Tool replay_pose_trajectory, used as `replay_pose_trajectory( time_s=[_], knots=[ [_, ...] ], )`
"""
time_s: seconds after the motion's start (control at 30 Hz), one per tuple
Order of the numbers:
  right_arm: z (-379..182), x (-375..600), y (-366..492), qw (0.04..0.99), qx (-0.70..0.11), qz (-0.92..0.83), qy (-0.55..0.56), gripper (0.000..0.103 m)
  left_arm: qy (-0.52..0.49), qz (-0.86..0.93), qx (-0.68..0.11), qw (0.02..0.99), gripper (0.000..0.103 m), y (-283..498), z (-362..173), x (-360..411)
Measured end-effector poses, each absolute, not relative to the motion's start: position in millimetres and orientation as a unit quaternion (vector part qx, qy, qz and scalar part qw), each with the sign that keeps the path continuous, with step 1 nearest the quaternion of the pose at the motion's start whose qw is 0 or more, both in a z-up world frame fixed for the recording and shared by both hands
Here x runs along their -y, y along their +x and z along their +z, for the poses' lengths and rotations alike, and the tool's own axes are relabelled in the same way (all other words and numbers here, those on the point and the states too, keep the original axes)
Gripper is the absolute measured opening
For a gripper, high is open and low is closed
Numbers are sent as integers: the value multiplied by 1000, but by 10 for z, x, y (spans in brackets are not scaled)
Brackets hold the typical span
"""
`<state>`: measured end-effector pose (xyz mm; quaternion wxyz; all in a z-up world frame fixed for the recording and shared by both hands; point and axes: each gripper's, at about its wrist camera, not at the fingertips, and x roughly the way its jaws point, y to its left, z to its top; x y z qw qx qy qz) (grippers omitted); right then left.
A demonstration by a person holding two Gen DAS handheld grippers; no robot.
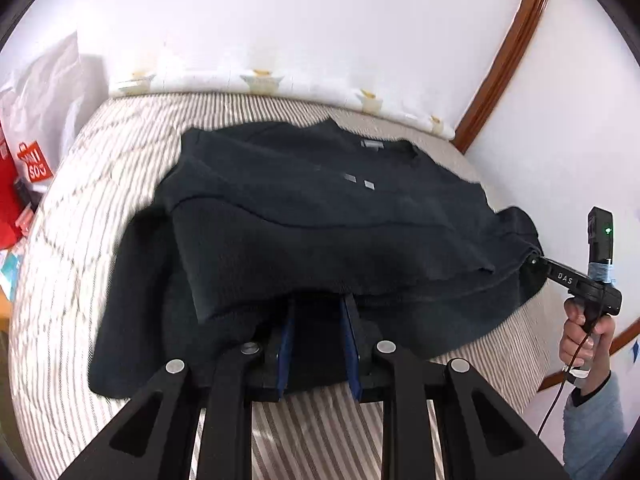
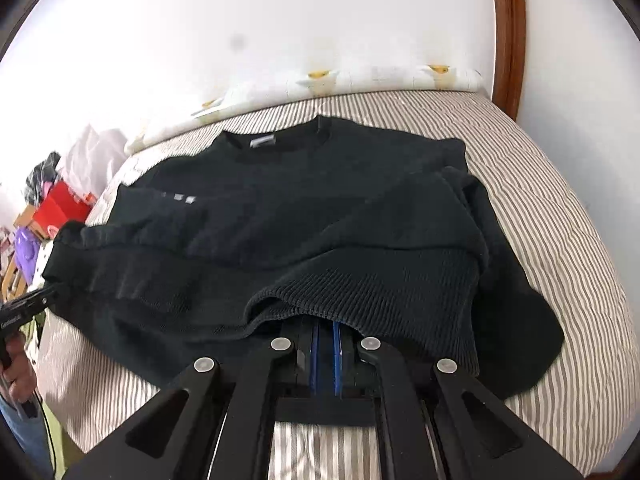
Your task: Fold small clothes
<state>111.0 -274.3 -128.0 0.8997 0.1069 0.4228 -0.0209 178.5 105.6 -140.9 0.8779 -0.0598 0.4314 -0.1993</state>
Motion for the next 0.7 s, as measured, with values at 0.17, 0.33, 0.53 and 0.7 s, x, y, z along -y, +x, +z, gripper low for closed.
replay_pose_trajectory(
  time_s=[0.17,0.33,0.53,0.7],
  knots=[
    [-1226,2854,1354,902,-411,-18,131,6,-55,-182,-425,885,21,2014,-1341,-1085],
    [-1199,2918,1671,903,-408,-14,133,6,-60,-170,-426,887,21,2282,-1382,-1108],
    [-1243,3022,2106,900,-413,-24,139,5,-65,-160,-419,891,21,2685,-1358,-1085],
    [-1306,3098,2434,895,-423,-34,135,0,-78,-161,-422,889,21,3012,-1362,-1062]
  ],
)
